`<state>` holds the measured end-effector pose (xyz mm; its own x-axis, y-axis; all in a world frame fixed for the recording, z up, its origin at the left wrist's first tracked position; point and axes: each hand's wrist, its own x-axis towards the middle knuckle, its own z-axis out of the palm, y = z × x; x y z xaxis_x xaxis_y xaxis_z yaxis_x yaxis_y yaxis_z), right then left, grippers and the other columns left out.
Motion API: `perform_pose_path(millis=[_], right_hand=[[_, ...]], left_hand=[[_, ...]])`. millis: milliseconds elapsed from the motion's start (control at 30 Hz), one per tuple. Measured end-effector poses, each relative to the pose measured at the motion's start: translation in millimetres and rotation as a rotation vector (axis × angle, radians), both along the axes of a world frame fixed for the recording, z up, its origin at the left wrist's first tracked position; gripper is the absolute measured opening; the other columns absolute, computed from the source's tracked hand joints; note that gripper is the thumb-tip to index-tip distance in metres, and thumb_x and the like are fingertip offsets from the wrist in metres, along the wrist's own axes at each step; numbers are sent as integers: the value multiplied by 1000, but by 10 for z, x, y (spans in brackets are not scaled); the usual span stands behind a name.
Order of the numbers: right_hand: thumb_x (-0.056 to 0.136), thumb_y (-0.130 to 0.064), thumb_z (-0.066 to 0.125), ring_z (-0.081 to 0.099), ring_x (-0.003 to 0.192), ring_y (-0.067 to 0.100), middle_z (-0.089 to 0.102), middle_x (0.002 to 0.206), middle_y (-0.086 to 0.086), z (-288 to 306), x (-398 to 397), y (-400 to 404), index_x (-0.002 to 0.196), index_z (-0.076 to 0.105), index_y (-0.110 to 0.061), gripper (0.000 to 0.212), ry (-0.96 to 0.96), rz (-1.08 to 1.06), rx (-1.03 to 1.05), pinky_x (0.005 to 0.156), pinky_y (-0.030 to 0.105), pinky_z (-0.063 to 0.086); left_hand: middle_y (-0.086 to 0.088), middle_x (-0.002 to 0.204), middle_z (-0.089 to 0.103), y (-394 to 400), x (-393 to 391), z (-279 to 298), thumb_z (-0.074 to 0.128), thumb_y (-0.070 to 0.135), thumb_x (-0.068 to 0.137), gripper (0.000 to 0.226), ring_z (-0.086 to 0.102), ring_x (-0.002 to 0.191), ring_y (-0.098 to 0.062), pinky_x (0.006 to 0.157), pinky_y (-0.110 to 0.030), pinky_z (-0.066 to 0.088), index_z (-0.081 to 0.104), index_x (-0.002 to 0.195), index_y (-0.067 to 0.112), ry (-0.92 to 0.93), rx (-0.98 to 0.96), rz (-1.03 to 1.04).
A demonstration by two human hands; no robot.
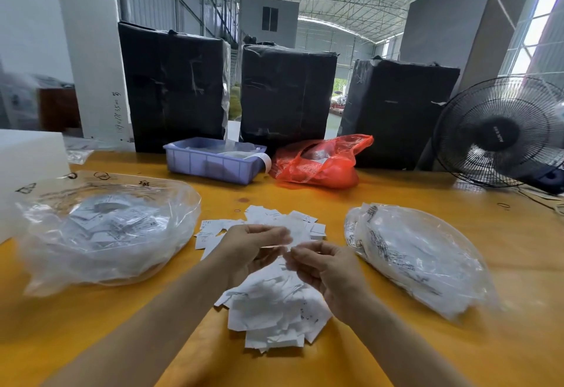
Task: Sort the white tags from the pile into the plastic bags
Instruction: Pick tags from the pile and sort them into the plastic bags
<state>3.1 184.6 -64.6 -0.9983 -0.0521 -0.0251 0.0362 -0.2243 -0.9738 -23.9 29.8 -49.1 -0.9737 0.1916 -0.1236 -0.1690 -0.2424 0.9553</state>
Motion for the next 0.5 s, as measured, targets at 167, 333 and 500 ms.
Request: perform_pose_path(millis=[167,333,500], right_hand=[[83,-3,67,69,69,19,73,80,16,-30,46,-81,89,65,5,11,80,83,165,63,24,50],[80,-2,71,68,69,18,73,81,15,-26,58,-91,89,64,-2,11,130,115,293,59,23,49],[82,-6,69,65,79,18,71,89,12,-3,-66,-79,92,65,-10,11,293,31,685,74,30,53]], left_hand=[[-10,83,74,66,-10,-13,68,8,81,5,70,71,-17,60,-19,54,72,82,4,-29,123,74],[-6,74,73,36,4,34,71,7,75,6,67,65,-12,48,-13,48,71,80,4,3,89,102],[-8,67,69,-233,-71,193,76,5,67,13,64,66,-17,47,-12,47,69,77,3,59,49,255]])
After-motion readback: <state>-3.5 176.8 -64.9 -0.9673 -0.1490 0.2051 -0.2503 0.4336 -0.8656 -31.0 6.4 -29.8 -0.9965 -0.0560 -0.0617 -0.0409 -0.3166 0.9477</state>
